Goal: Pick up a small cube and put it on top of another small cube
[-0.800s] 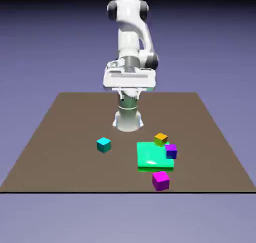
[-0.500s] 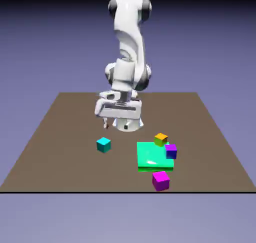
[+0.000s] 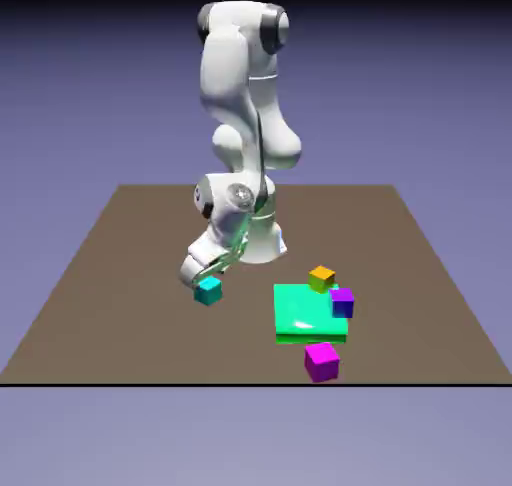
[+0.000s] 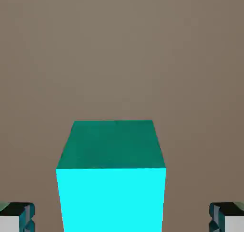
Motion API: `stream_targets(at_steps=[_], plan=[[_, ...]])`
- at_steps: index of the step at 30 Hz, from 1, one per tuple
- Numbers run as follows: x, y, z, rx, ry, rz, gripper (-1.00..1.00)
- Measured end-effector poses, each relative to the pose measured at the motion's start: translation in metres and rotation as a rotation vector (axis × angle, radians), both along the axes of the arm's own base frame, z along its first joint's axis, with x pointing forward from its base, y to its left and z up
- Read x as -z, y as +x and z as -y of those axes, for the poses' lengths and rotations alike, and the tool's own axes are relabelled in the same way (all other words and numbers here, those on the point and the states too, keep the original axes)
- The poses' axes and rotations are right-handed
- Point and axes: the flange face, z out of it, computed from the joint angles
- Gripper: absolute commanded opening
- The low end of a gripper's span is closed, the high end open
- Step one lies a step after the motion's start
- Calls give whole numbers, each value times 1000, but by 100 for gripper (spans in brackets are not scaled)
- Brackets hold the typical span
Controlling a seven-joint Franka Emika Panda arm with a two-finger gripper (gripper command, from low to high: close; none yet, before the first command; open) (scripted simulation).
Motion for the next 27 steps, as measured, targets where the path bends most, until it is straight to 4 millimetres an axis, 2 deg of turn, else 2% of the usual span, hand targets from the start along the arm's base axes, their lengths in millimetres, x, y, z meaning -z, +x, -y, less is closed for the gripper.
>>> stream_targets(at_steps=[3,4,6,11,16,18,22,27], plan=[[20,-7,4,0,9,-1,0],[22,-8,4,0,11,-1,-100],[23,-8,4,0,11,-1,-100],[-11,3,-4,-6,-2,-1,-100],[-41,5,-10,0,8,-3,-100],[-44,4,-11,0,10,-3,-100],[-54,61,-32,-103,-3,-1,-100],[-66,126,-72,-221,-11,1,-100]])
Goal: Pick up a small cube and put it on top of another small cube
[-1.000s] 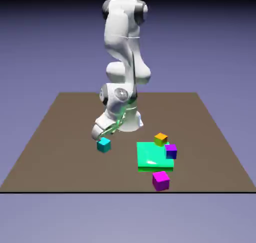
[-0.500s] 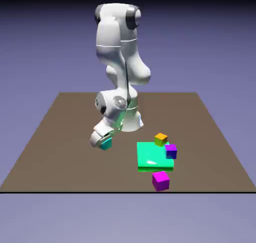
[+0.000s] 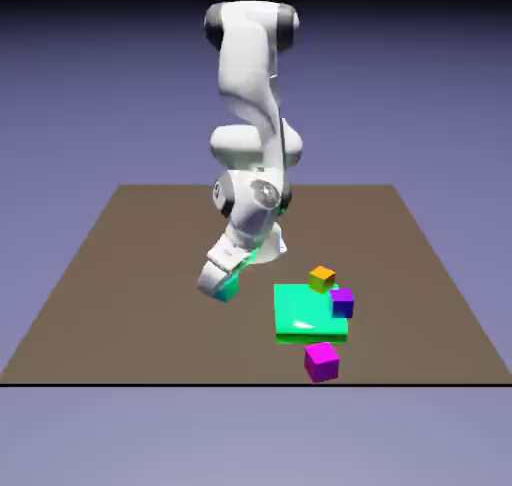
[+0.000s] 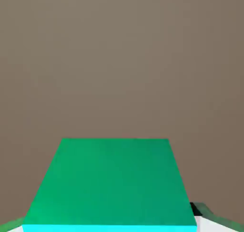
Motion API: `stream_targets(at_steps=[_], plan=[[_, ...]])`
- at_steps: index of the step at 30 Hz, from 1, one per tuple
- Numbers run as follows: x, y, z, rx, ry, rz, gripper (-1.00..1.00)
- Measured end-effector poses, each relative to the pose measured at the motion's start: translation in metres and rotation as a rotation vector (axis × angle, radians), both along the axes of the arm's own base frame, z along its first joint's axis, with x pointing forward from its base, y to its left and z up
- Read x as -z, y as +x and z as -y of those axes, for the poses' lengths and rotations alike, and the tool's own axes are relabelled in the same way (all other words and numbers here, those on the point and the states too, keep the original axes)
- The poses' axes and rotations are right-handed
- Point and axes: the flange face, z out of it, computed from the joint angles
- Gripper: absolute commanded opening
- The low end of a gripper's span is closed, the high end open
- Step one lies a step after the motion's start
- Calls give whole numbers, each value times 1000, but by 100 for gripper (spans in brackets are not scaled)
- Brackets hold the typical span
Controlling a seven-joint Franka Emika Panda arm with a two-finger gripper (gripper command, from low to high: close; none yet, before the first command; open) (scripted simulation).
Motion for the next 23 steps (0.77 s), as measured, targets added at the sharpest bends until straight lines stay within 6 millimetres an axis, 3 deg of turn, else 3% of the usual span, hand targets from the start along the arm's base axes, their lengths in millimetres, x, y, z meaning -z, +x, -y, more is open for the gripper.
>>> stream_targets(at_steps=[7,15,17,20,21,23], plan=[[-16,75,-82,-155,2,-1,-100],[-33,125,-213,-347,20,-11,-100],[-33,125,-217,-352,20,-11,-100],[27,124,-199,-352,20,-11,-100],[33,123,-198,-352,20,-11,100],[33,123,-198,-353,19,-10,100]])
